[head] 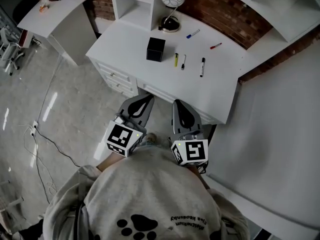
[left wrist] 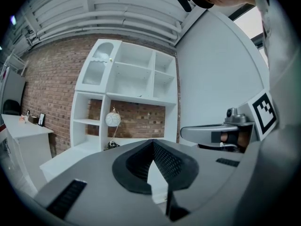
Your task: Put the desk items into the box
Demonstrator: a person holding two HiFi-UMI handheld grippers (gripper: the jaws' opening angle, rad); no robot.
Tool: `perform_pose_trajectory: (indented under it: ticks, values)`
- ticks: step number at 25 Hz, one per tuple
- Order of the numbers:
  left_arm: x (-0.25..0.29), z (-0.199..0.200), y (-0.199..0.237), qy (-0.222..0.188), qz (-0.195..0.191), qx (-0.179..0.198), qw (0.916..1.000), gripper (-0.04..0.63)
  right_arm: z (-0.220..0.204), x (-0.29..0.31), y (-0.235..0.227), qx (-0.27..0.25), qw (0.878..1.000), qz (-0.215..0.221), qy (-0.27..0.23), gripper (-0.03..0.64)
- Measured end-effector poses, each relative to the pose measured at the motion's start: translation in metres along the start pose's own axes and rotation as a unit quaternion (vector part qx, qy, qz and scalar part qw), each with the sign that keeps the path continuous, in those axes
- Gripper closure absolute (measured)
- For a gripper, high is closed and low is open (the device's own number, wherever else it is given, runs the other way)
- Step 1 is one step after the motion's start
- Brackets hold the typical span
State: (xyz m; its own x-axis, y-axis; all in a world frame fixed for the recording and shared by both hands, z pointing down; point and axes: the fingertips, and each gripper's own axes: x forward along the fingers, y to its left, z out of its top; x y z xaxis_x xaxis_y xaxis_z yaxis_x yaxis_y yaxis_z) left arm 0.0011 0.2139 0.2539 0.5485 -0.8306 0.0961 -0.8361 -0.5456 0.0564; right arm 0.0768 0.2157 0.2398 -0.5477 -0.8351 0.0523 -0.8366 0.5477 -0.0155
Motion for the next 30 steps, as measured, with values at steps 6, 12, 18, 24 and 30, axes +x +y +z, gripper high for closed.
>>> perform_pose_trajectory:
  ticks: [6, 12, 18, 24, 30]
  values:
    - [0.014, -0.001, 0.005, 0.004, 0.006, -0.004, 1.0, 0.591, -0.003, 0.015, -0.008, -0.002, 1.0, 0.015, 0.004, 0.6]
    - [0.027, -0.001, 0.027, 0.009, 0.023, -0.01, 0.9996, 0.591, -0.007, 0.036, -0.012, 0.007, 1.0, 0.02, 0.01, 0.6]
    - [0.057, -0.003, 0.052, 0.016, 0.012, -0.016, 0.9997, 0.591, -0.008, 0.071, -0.022, 0.008, 1.0, 0.021, 0.014, 0.6]
    - [0.098, 0.005, 0.082, 0.018, -0.008, -0.01, 0.9998, 0.591, -0.009, 0.113, -0.044, 0.007, 1.0, 0.007, 0.025, 0.6]
    - [0.135, 0.003, 0.108, 0.022, -0.028, -0.008, 0.9993, 0.591, -0.01, 0.15, -0.067, 0.001, 1.0, -0.015, 0.025, 0.6]
